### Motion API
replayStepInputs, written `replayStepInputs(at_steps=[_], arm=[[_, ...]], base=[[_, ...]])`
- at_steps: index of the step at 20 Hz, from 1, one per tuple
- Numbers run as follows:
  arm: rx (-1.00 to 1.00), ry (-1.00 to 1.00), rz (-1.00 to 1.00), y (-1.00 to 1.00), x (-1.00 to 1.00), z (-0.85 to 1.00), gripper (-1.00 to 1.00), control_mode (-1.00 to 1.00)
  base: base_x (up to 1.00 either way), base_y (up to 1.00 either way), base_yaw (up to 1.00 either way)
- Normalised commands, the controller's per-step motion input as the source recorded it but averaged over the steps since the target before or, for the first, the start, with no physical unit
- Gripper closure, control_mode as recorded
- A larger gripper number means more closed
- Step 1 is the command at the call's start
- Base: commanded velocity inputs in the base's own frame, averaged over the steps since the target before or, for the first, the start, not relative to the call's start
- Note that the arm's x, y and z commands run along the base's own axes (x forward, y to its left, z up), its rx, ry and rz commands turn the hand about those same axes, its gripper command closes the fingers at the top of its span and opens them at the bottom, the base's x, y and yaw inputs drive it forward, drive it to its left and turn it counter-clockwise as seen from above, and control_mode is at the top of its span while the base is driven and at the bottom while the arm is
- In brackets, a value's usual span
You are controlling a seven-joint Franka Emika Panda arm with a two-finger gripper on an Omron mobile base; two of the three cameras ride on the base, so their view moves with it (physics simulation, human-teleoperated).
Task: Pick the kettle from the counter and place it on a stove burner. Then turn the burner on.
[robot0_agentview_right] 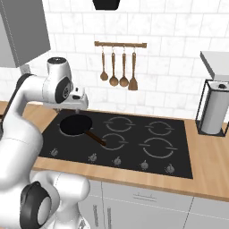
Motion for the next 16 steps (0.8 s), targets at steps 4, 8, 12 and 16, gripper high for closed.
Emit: replayStepInputs(at_steps=[4, 8, 12, 16], arm=[[0.0, -0.06, 0.18, 0.5, 0.0, -0.32, -1.0, -1.0], [0.0, -0.01, 0.19, 0.58, 0.0, -0.26, -1.0, -1.0], [0.0, 0.0, 0.21, 0.59, 0.01, -0.15, -1.0, -1.0], [0.0, 0.0, 0.22, 0.57, 0.0, -0.09, -1.0, -1.0]], base=[[0.0, 0.0, 0.0], [0.0, 0.0, 0.0], [0.0, 0.0, 0.0], [0.0, 0.0, 0.0]])
